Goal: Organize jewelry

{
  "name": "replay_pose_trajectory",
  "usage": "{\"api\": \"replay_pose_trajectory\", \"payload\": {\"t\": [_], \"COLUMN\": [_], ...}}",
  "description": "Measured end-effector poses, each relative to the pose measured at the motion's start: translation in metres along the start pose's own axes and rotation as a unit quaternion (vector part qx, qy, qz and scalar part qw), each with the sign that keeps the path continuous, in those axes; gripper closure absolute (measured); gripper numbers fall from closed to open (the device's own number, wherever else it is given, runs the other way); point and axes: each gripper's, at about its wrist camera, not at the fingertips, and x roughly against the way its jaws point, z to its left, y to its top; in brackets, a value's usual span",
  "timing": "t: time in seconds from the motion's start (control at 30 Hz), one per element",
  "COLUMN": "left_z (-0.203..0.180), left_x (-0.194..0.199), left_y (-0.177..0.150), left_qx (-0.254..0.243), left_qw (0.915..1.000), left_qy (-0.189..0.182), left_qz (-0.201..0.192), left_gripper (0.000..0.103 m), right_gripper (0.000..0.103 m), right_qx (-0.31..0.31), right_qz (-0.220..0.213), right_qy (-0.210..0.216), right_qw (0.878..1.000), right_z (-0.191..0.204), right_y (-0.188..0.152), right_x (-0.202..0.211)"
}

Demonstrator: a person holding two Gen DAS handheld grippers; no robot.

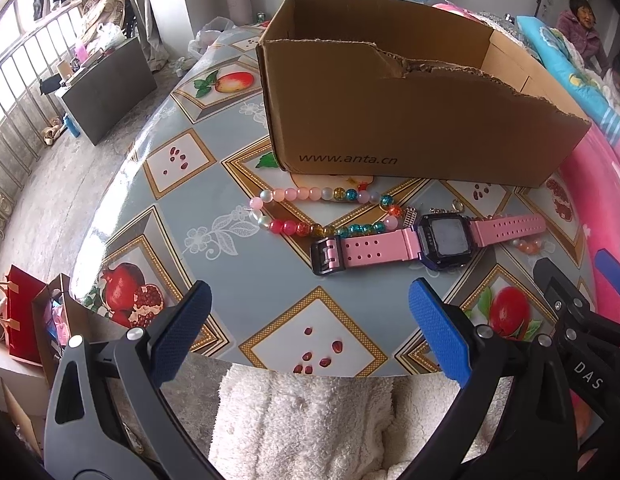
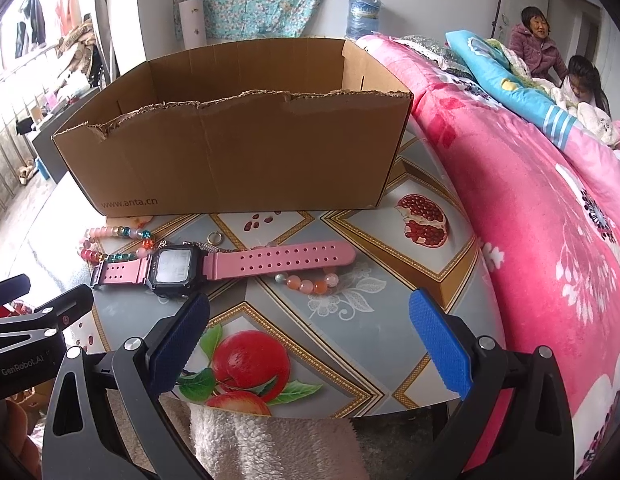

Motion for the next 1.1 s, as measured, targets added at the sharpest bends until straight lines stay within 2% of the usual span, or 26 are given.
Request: {"api": "replay_pose_trajectory", "payload": {"t": [0.3,0.67,0.83,0.97,1.1], "left_z": [-0.001,0.006,0.014,0.020,0.021], "left_x": [0.000,-0.001,0.008,0.013,0.017], "left_y": [0.000,0.009,0.011,0.007,0.004], "left_qx": [-0.001,-0.010,-0.021,-0.029,-0.033], "left_qw": [1.0000,0.9994,0.9979,0.9965,0.9951], "left_qy": [-0.001,-0.012,0.000,-0.008,-0.018], "left_qz": [-0.004,-0.030,-0.061,-0.078,-0.092], "left_gripper": [0.008,0.008,0.008,0.008,0.008], "right_gripper": [0.006,0.006,0.006,0.006,0.006], "right_qx": [0.002,-0.002,-0.014,-0.028,-0.020], "right_qz": [-0.003,-0.038,-0.067,-0.077,-0.082], "right_qy": [0.002,0.005,0.024,0.051,0.051], "right_qw": [1.000,0.999,0.997,0.995,0.995], "right_z": [0.000,-0.001,-0.002,-0.005,-0.003], "right_y": [0.000,0.010,0.014,0.012,0.012], "right_x": [0.001,0.006,0.018,0.021,0.023]}}
